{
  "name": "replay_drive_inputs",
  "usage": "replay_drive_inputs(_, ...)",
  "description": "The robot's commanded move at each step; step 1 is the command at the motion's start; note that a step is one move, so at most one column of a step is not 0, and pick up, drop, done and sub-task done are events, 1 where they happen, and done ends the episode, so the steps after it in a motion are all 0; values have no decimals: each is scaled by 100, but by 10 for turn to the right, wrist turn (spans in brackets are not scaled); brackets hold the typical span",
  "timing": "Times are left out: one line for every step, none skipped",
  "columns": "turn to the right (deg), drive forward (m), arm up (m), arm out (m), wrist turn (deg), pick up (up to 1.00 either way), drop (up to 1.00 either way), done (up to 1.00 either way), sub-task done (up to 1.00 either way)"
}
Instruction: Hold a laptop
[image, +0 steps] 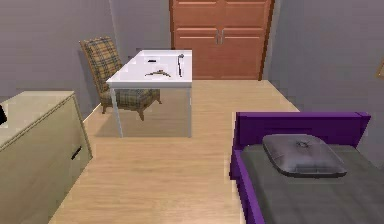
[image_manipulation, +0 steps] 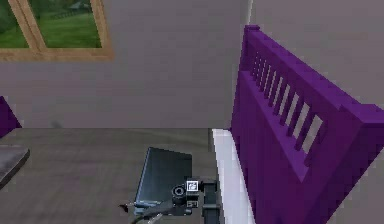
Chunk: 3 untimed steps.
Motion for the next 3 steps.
replay_drive_inputs(0,0,0,0,450,0,0,0,0)
replay_drive_inputs(0,0,0,0,360,0,0,0,0)
replay_drive_inputs(0,0,-30,0,0,0,0,0,0)
